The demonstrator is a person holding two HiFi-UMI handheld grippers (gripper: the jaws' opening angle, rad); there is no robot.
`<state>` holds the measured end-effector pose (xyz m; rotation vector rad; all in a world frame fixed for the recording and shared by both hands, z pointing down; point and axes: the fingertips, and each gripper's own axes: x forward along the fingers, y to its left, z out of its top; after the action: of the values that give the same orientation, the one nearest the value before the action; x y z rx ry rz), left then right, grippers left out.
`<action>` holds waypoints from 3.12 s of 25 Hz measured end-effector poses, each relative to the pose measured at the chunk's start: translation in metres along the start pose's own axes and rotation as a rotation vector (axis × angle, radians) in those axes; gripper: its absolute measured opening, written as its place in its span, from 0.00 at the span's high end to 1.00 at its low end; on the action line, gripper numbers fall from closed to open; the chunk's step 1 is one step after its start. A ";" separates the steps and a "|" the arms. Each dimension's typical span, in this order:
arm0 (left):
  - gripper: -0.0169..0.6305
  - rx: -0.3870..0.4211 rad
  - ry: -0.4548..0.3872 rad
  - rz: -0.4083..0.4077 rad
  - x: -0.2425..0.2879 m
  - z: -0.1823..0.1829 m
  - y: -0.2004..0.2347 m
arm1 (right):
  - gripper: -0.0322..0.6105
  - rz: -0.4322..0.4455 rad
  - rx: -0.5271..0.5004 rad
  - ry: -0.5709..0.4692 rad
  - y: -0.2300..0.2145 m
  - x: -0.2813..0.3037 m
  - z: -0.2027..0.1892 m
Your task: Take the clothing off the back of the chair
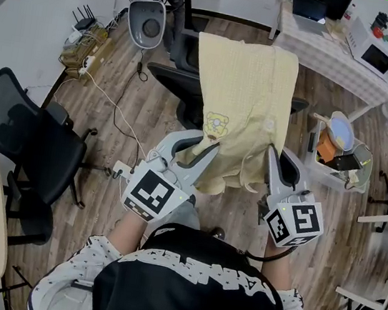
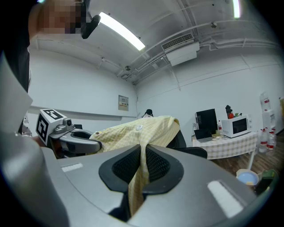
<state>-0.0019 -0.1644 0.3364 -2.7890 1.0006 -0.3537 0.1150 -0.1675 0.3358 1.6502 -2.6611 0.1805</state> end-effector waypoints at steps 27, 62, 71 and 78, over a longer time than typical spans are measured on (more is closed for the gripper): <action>0.87 0.010 0.006 0.000 -0.006 0.005 -0.017 | 0.89 0.012 -0.007 -0.001 0.001 -0.016 0.001; 0.87 0.009 0.007 -0.002 -0.009 0.007 -0.041 | 0.89 0.014 -0.010 -0.005 -0.001 -0.038 -0.001; 0.87 0.010 0.008 -0.004 -0.009 0.008 -0.047 | 0.89 0.021 -0.012 -0.002 0.000 -0.043 0.000; 0.87 0.010 0.008 -0.003 -0.007 0.009 -0.056 | 0.89 0.017 -0.008 -0.012 -0.006 -0.052 -0.001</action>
<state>0.0295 -0.1163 0.3388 -2.7833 0.9933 -0.3690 0.1432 -0.1236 0.3339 1.6326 -2.6819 0.1606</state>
